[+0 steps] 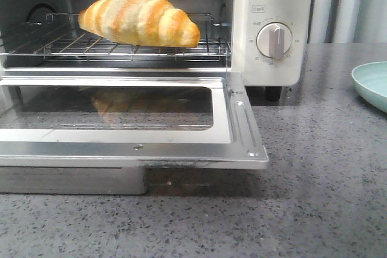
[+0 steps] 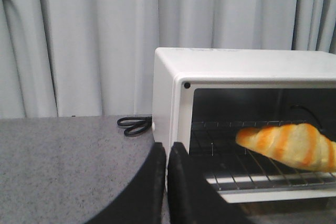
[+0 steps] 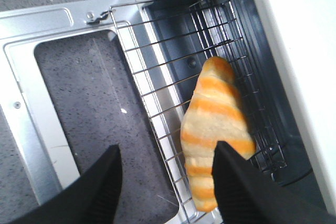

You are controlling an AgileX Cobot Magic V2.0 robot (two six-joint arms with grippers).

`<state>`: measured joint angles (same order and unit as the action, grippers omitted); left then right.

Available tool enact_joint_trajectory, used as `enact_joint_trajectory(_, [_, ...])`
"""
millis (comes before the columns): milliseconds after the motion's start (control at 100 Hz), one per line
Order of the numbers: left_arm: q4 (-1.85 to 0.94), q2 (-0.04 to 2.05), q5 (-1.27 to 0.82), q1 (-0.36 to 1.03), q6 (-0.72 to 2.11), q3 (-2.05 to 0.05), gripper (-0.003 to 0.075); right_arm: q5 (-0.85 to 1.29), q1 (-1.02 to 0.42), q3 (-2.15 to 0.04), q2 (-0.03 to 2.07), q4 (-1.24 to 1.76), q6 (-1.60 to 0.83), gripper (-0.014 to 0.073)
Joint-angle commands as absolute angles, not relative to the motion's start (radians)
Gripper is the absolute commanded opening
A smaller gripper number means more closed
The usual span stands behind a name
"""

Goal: Put bread in oven

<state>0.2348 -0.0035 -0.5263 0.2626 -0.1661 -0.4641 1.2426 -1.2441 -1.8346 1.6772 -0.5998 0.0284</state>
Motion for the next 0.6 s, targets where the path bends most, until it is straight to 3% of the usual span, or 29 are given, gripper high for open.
enact_joint_trajectory(0, [0.228,-0.004,-0.463,0.239,-0.179,-0.444,-0.0022,1.306,-1.243,-1.867,1.597,-0.620,0.035,0.0348])
enact_joint_trajectory(140, [0.220,-0.010,-0.434,0.186,-0.179,-0.375,-0.0022,1.306,-1.243,-1.861,1.545,-0.613,0.035,0.0330])
enact_joint_trajectory(280, [0.171,-0.010,-0.327,0.152,-0.179,-0.308,-0.0021,1.306,-1.242,-1.859,1.498,-0.615,0.035,0.0247])
enact_joint_trajectory(370, [0.169,-0.010,-0.227,0.152,-0.179,-0.260,-0.0021,1.306,-1.240,-1.828,1.461,-0.630,0.035,0.0166])
enact_joint_trajectory(540, [0.169,-0.010,-0.136,0.152,-0.179,-0.188,-0.0021,1.306,-1.197,-1.715,1.389,-0.653,0.035,-0.0067])
enact_joint_trajectory(590, [0.155,-0.010,-0.136,0.152,-0.179,-0.180,-0.0021,1.306,-1.176,-1.676,1.368,-0.653,0.035,-0.0074])
